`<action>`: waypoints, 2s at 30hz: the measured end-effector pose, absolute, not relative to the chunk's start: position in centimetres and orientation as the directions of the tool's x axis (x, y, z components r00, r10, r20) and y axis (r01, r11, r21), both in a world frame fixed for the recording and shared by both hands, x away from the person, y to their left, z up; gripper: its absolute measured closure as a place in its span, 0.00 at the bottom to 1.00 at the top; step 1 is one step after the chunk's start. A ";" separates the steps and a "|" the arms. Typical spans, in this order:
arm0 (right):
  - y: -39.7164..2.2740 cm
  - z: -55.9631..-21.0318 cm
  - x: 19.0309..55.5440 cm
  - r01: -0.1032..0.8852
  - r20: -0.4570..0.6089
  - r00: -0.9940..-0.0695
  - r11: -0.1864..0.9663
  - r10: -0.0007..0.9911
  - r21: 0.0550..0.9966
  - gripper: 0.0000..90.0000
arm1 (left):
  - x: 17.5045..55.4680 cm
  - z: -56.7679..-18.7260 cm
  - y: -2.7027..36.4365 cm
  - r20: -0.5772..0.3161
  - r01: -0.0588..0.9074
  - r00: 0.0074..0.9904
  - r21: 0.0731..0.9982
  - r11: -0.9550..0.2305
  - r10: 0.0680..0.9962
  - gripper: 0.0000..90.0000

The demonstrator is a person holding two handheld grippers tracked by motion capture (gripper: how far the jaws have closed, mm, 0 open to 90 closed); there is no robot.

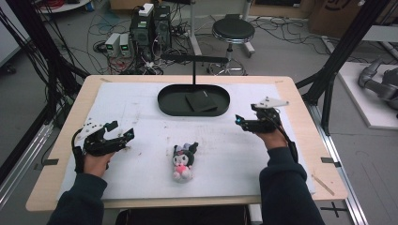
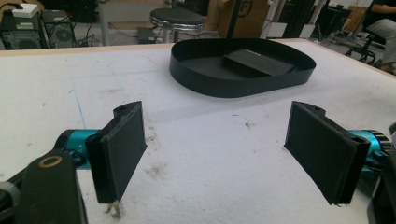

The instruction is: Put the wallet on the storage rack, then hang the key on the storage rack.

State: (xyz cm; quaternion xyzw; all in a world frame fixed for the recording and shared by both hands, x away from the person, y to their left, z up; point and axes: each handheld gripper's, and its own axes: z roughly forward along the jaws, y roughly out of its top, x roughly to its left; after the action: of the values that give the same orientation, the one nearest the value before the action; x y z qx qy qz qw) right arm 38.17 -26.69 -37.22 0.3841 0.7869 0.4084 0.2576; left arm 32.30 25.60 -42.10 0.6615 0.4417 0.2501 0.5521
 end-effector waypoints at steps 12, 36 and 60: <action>-29.9 -39.3 36.2 0.425 -0.086 -0.498 0.329 0.863 0.843 0.25 | 32.4 -42.0 23.9 -0.132 0.298 0.514 0.954 -0.032 0.848 0.22; -30.5 -39.8 36.0 0.435 -0.087 -0.473 0.318 0.877 0.842 0.25 | 32.5 -42.1 20.8 -0.153 0.353 0.613 0.931 -0.095 0.775 0.26; -30.4 -39.6 35.8 0.428 -0.070 -0.483 0.305 0.873 0.851 0.25 | 31.0 -43.3 8.6 -0.180 0.456 0.762 0.831 -0.319 0.622 0.24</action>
State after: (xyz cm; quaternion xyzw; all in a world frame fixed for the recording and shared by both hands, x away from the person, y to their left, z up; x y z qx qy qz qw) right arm 35.80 -30.36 -39.64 0.4282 0.7598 0.4051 0.2744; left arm 31.05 8.62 -43.26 0.8074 0.3340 0.0866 0.4786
